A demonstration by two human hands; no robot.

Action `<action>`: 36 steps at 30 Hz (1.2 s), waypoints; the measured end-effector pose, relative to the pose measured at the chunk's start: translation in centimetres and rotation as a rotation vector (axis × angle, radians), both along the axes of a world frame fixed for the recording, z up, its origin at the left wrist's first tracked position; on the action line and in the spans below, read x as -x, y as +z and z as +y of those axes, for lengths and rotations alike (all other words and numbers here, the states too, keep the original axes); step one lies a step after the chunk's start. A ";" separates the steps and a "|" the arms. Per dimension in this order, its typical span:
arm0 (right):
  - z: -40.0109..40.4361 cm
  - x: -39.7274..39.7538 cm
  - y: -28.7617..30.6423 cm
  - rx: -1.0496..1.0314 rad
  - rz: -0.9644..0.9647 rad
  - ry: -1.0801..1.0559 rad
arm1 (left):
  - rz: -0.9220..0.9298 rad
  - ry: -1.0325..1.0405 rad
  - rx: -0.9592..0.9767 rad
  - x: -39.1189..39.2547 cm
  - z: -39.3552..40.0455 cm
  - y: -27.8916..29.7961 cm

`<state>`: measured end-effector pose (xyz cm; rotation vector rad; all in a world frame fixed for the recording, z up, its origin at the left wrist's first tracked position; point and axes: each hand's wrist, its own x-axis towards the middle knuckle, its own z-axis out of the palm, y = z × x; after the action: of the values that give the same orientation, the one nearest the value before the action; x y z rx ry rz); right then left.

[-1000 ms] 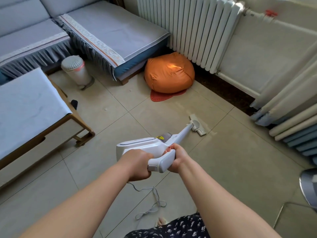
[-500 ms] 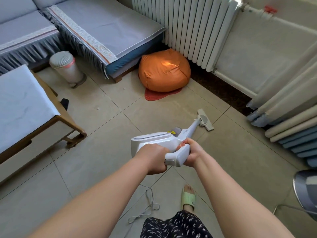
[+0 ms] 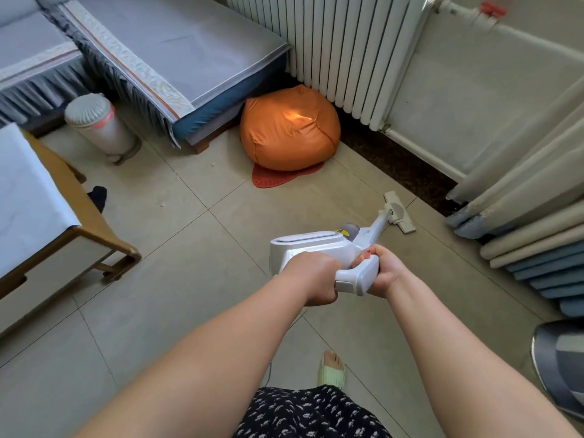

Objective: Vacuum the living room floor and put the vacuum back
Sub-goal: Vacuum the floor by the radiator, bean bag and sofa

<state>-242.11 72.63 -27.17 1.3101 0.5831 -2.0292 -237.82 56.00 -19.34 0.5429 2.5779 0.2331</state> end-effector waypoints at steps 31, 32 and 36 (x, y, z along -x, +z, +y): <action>-27.8 -20.6 5.3 0.007 -0.028 0.246 | 0.004 0.287 0.079 -24.3 -25.6 4.2; -28.8 -21.3 5.6 0.014 -0.026 0.256 | 0.013 0.299 0.080 -25.1 -26.6 4.5; -31.6 -23.1 6.2 0.027 -0.026 0.282 | 0.035 0.337 0.077 -27.3 -29.3 5.0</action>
<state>-219.04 40.98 -21.00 1.1653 0.6845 -1.7814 -210.48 26.71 -14.37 0.0823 2.6878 0.2375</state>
